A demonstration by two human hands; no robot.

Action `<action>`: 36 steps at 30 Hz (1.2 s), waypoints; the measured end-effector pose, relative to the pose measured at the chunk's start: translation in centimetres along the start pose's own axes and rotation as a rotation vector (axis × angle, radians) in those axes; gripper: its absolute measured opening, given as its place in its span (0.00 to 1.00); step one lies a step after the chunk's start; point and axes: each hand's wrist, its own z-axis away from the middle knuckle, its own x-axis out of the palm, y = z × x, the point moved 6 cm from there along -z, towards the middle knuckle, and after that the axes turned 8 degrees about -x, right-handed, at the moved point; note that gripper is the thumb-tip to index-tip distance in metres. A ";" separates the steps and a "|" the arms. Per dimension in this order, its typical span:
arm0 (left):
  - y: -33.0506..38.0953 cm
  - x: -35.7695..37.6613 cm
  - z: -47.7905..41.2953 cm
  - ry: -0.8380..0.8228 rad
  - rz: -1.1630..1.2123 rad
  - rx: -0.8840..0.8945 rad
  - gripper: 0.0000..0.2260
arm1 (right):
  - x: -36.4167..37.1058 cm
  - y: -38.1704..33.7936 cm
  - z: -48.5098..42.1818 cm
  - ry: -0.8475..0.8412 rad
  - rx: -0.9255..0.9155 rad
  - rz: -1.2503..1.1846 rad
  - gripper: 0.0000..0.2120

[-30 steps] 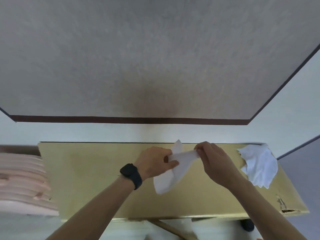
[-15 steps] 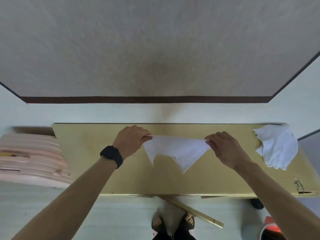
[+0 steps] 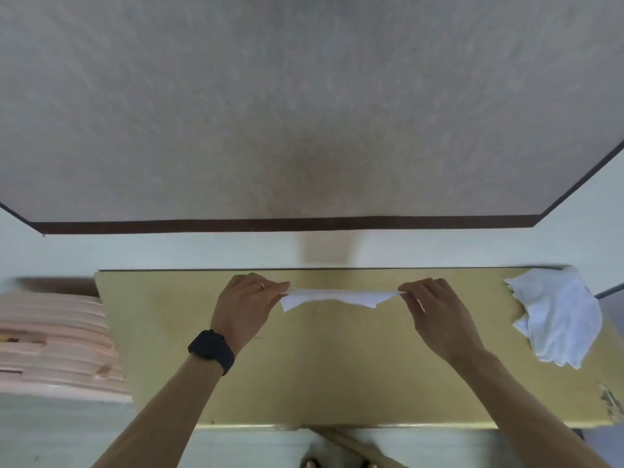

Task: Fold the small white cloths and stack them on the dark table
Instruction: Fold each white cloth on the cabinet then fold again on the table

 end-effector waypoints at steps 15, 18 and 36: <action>2.9 11.4 24.1 -0.679 0.082 -0.107 0.13 | 12.8 -3.7 23.2 -0.614 0.239 -0.096 0.04; 2.5 12.0 25.2 -0.729 0.159 -0.236 0.09 | 13.4 -4.0 23.8 -0.677 0.308 -0.158 0.06; -5.3 20.1 17.3 -0.594 0.742 -1.227 0.07 | 20.8 1.8 13.6 -0.259 1.048 -0.534 0.09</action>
